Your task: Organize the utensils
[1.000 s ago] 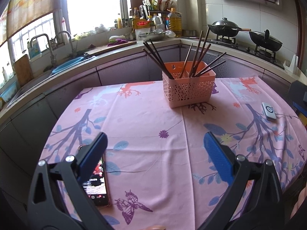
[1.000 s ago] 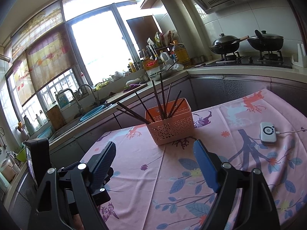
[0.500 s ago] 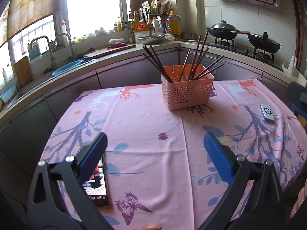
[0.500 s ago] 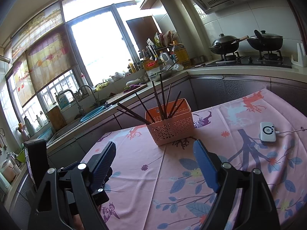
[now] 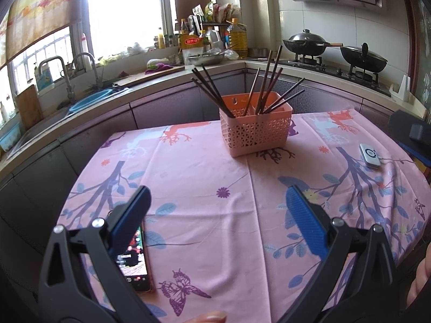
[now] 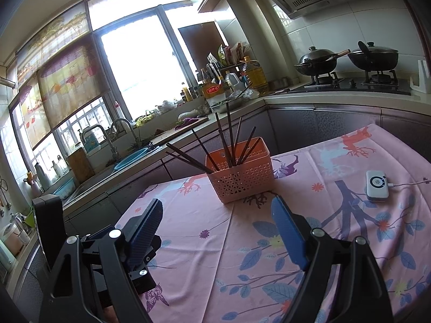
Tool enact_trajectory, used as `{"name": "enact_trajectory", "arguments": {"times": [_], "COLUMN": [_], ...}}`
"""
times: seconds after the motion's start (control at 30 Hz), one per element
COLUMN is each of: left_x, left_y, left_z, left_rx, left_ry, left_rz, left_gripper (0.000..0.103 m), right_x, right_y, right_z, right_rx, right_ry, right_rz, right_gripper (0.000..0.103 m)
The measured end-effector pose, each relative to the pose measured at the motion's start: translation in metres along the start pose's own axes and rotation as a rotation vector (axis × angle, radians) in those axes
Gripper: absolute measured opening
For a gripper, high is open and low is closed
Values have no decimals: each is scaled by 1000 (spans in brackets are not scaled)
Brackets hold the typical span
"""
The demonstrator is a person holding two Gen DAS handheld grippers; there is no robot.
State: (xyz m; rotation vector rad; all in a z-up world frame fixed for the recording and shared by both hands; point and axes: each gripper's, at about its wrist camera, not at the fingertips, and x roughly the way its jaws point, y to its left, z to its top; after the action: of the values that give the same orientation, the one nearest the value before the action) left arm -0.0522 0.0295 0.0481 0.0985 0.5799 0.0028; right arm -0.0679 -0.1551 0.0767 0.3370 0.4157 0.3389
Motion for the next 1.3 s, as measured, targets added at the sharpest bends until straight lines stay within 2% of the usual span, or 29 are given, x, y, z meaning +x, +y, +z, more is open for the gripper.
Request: {"name": "enact_trajectory", "arguments": {"times": [0.37,0.63,0.9,1.3], "left_x": [0,-11,2,-1], "left_y": [-1,-5,-3,-2], "left_z": [3,15,11,13], "left_rx": [2,17,7,-1], "left_ry": [5,-42,7,4], "left_rz": [3,6,13,15], "left_gripper": [96,96,96,96], "right_x": [-2,-9,-9,-13], "right_y": [4,8,11,14], "right_z": [0,-1,2,10], "right_rx": [1,1,0,-14], "right_ry": [-4,-23,-15,-32], "right_rz": [10,19,21,35], "right_gripper": [48,48,48,48]}}
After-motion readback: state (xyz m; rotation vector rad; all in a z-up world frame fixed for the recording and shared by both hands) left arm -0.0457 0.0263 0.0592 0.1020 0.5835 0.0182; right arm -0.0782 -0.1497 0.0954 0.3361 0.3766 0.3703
